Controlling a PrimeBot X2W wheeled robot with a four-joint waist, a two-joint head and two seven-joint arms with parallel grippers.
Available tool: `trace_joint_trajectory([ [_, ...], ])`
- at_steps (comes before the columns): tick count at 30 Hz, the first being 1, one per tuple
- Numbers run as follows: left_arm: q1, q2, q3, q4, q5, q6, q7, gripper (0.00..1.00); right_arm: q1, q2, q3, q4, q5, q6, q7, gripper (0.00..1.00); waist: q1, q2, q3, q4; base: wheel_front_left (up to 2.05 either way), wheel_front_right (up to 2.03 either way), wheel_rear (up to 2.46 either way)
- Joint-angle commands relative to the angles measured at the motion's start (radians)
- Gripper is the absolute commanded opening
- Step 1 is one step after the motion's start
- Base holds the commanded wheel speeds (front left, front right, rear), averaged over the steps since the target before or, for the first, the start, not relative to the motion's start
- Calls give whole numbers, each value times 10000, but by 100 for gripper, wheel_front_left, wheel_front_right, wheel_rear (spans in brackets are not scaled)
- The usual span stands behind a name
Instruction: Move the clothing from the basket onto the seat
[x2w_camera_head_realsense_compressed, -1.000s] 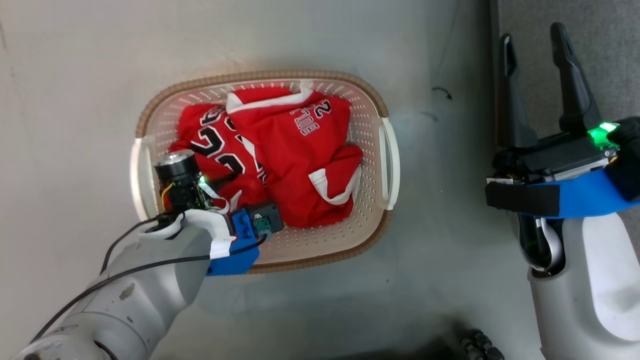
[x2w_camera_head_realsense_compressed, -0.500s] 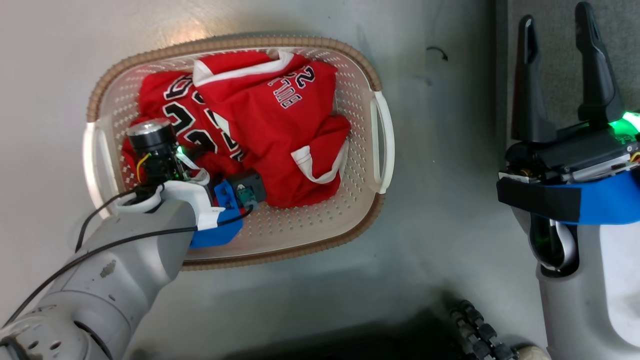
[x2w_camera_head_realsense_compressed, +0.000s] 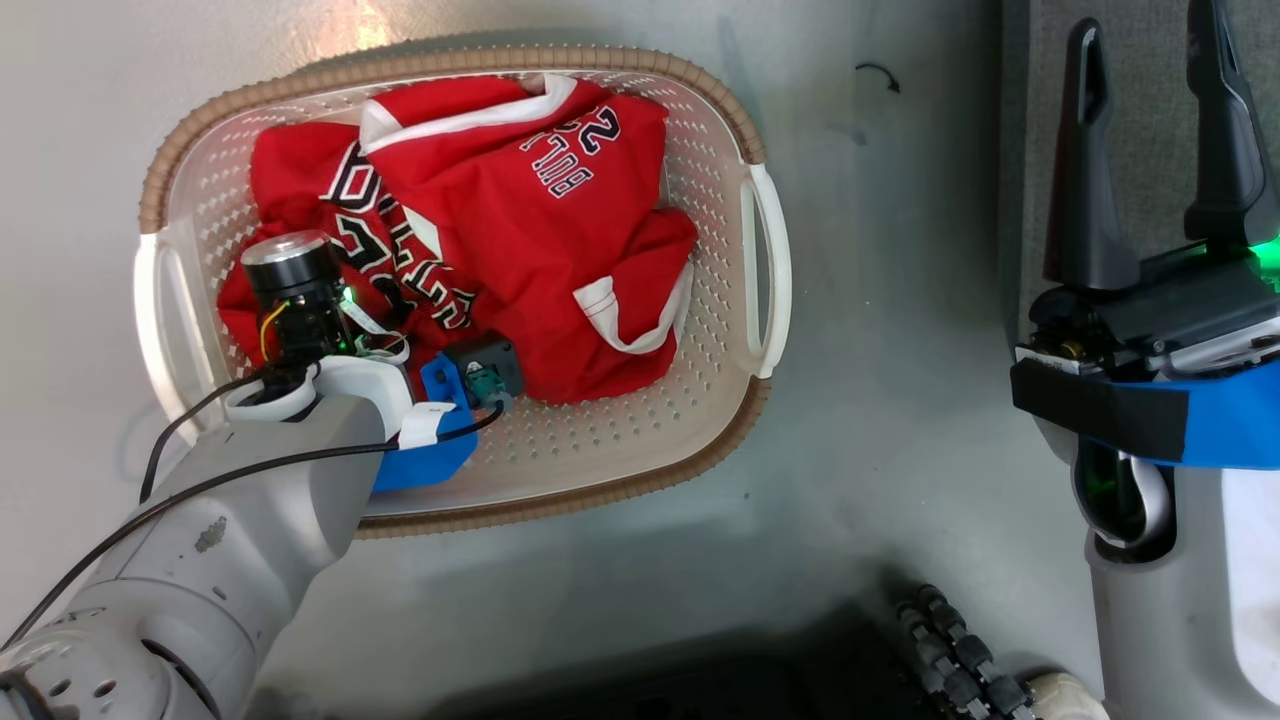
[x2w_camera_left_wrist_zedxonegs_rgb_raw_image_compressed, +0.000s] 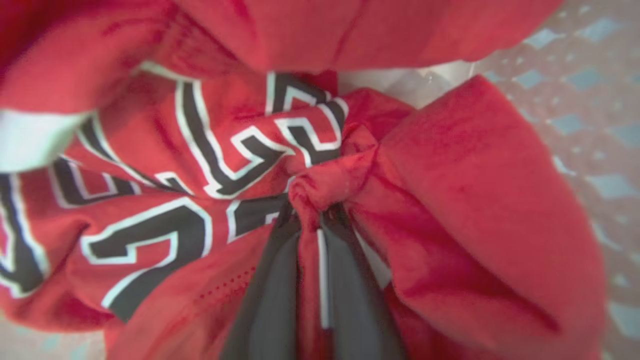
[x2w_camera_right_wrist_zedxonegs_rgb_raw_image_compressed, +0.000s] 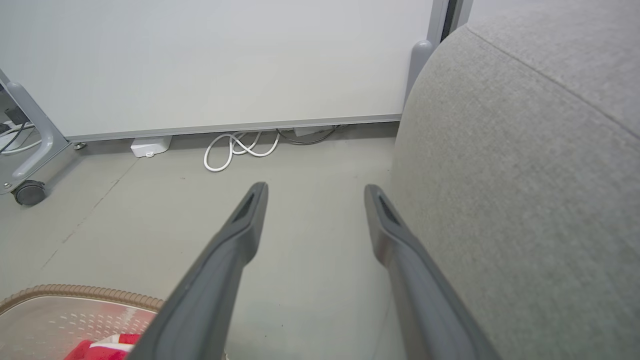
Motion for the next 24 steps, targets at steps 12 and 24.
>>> trace_joint_trajectory([
  [12,-183,-416,-31,13,-661,-7,-1027,0,-30,-35,-62,268,-106,5,-33,100,0,0,-1010,296,0,0,0],
  [24,621,-648,-9,-71,-2104,-7,-2258,0,284,-35,-123,750,-52,6,-33,100,0,0,-2859,579,0,0,0],
])
